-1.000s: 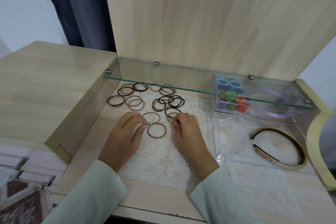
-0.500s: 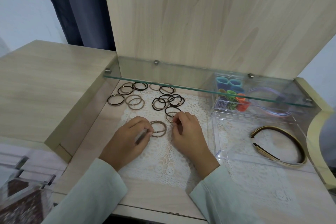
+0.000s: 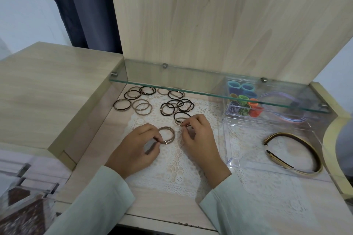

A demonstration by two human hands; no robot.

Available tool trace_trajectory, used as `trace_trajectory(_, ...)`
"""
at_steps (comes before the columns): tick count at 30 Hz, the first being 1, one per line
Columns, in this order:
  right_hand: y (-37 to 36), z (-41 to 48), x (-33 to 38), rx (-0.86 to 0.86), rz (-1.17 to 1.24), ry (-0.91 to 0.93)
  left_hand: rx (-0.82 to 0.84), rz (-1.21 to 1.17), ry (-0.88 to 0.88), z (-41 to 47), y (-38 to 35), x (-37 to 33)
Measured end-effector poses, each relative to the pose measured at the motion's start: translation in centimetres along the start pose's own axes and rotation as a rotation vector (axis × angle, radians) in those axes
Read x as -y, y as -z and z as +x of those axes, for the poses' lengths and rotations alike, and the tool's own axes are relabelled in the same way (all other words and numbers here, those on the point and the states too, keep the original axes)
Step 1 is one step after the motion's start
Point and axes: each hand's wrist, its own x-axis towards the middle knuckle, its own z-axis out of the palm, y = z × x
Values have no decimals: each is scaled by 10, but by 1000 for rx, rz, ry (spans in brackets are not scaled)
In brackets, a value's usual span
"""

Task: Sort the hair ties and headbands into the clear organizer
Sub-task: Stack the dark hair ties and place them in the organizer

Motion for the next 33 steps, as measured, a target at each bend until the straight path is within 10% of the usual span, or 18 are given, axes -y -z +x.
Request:
trace_trajectory(10, 2, -1, 2, 55, 240, 91, -281, 117, 272, 5, -2, 9)
trace_trajectory(33, 0, -2, 3, 227, 307, -22, -347, 93, 574, 40, 0, 33)
